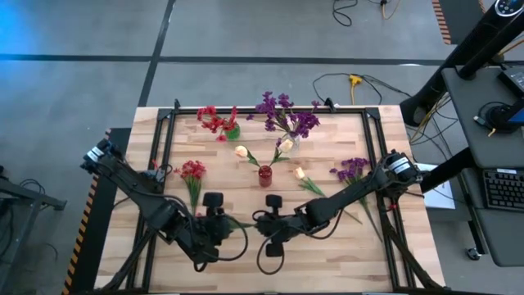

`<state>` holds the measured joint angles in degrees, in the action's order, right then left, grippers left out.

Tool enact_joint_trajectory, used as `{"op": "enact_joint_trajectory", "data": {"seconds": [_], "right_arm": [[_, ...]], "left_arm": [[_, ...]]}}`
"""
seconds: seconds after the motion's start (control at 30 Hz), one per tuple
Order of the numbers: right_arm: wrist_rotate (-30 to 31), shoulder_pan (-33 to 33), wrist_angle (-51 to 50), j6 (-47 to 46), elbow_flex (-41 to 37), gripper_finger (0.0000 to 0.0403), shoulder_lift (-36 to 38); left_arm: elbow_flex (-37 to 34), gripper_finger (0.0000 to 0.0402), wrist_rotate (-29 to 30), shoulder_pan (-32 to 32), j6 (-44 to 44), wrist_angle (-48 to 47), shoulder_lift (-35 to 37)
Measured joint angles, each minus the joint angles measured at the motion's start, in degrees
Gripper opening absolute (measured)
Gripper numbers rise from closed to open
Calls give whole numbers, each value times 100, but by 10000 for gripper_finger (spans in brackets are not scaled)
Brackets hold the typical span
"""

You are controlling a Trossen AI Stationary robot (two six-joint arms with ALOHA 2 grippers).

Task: Sort flowers into vase by color
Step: Put the red flowers into the green vase

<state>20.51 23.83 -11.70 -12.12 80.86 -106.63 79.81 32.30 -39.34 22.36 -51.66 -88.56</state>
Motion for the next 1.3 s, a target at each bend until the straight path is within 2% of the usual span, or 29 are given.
{"op": "enact_joint_trajectory", "data": {"seconds": [0.13, 0.23, 0.33, 0.4, 0.53, 0.67, 0.8, 0.9, 0.97, 1.03, 1.13, 1.17, 1.3], "right_arm": [[29, 2, -351, -76, -48, 9, 53], [116, 26, -245, -102, -262, 9, 152], [472, 93, 165, -137, -615, 9, 250], [502, 105, 598, -127, -879, 9, 313], [508, 101, 1795, 46, -1457, 9, 413], [561, 36, 3434, 547, -2157, 9, 530], [593, 23, 5319, 1172, -2781, 9, 743], [520, 28, 6562, 1733, -3094, 9, 793], [285, 27, 7133, 1978, -3154, 9, 795], [163, 15, 7363, 2203, -3165, 9, 817], [155, 15, 7353, 2442, -3135, 9, 827], [155, 15, 7336, 2527, -3126, 9, 858], [145, 44, 7398, 2812, -3086, 9, 1145]], "left_arm": [[215, 205, 132, -21, -85, -373, 76], [291, 229, 839, -163, 61, -497, 275], [284, 236, 1603, -489, 124, -483, 554], [237, 237, 1992, -741, 223, -470, 712], [113, 237, 2746, -1220, 345, -349, 879], [-93, 237, 3489, -1635, 338, -116, 910], [-310, 237, 3882, -1858, 361, 88, 901], [-553, 237, 3873, -1903, 51, 528, 901], [-767, 236, 3609, -1895, -446, 1053, 901], [-1050, 232, 2854, -1792, -1241, 1939, 901], [-1559, 219, 1296, -1616, -2834, 3718, 899], [-1720, 214, 998, -1547, -3245, 4226, 899], [-2369, 196, 640, -1193, -4013, 5520, 1085]]}}
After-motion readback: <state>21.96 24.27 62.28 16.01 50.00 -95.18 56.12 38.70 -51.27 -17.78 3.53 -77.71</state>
